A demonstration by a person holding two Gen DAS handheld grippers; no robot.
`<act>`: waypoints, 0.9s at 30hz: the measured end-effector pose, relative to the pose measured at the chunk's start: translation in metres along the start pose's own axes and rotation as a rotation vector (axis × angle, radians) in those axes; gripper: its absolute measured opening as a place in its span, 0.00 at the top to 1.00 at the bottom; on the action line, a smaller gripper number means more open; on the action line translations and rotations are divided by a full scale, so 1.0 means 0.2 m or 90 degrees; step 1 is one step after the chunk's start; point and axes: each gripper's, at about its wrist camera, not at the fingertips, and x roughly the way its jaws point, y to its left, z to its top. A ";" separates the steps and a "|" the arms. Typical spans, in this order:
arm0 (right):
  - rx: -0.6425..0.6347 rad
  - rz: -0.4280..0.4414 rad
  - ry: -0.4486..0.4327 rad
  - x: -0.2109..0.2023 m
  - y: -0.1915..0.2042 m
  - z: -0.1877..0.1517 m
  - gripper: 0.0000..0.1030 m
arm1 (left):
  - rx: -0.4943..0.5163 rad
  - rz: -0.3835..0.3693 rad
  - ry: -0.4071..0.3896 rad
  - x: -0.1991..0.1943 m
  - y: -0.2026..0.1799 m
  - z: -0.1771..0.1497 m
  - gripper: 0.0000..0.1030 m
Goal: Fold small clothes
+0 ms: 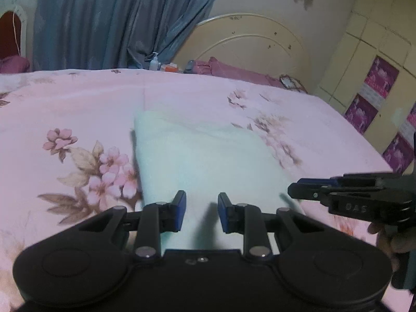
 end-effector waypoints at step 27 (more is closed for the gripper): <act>-0.071 0.047 0.067 -0.18 0.18 -0.27 0.81 | 0.058 0.011 0.092 -0.08 -0.27 -0.28 0.76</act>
